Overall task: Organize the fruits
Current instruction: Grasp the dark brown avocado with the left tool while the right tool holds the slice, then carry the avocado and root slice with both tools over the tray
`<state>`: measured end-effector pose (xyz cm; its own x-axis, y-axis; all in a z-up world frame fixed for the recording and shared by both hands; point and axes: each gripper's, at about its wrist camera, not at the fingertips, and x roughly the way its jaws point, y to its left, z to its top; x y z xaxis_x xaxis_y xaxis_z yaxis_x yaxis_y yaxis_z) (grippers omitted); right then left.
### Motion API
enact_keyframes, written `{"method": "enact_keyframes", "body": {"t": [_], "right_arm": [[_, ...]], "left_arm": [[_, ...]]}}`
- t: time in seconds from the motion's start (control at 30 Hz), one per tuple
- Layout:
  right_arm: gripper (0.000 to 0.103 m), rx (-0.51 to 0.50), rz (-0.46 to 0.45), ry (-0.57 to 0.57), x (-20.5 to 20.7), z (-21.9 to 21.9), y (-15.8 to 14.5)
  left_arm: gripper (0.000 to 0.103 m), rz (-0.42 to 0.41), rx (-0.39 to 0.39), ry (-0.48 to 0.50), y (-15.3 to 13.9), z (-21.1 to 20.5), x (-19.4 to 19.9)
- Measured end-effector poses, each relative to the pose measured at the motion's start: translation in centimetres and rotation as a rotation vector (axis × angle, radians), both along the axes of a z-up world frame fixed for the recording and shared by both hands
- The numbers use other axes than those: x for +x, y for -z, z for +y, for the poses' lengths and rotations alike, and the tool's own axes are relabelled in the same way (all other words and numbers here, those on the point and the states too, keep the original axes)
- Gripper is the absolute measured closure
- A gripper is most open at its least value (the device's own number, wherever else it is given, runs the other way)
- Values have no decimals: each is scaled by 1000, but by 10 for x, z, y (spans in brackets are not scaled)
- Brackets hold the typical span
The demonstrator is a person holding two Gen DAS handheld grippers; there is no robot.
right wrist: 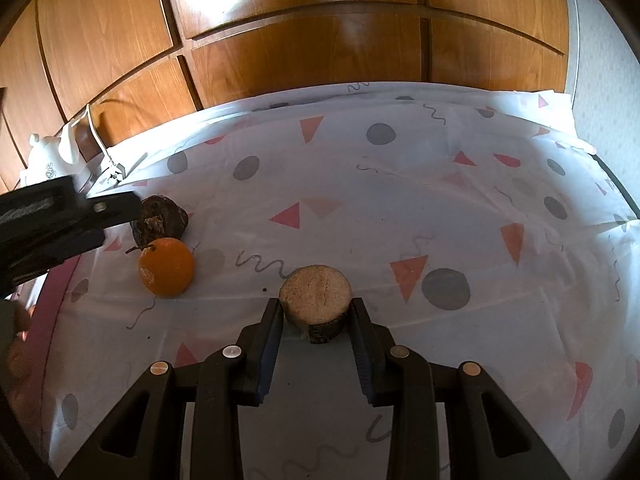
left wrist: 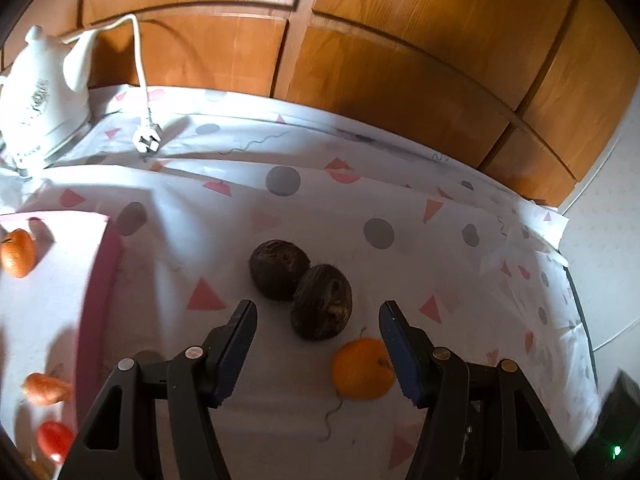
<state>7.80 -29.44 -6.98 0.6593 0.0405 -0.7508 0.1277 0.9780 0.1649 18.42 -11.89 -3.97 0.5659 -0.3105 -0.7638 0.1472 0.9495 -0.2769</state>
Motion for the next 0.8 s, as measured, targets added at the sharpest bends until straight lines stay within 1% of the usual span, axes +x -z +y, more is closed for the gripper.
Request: {"method": "enact_keyframes", "body": {"t": [0.1, 0.17, 0.2, 0.23, 0.27, 0.3, 0.37, 0.43, 0.63, 0.8], "right_arm": [[69, 9, -3, -1, 0, -1, 0], [69, 10, -4, -1, 0, -1, 0], [69, 11, -5, -1, 0, -1, 0], [69, 13, -6, -2, 0, -1, 0], [69, 13, -7, -2, -1, -1, 1], [69, 15, -8, -2, -1, -1, 1], [69, 16, -9, -2, -1, -1, 1], [69, 18, -10, -3, -1, -1, 1], [69, 19, -10, -4, -1, -1, 1], [69, 29, -11, -5, -1, -3, 1]], "left_arm": [[40, 36, 0, -3, 9, -5, 13], [42, 64, -7, -5, 16, -7, 19], [51, 83, -7, -17, 21, -6, 22], [55, 99, -17, -24, 25, -4, 24], [58, 91, -30, -25, 25, -2, 23], [65, 89, -39, -17, 24, 0, 21], [65, 96, -48, -17, 23, 4, 18], [65, 86, -75, -20, 20, 14, 9], [65, 34, -54, 21, 12, 33, -31], [65, -16, -27, 78, 20, 41, -77]]}}
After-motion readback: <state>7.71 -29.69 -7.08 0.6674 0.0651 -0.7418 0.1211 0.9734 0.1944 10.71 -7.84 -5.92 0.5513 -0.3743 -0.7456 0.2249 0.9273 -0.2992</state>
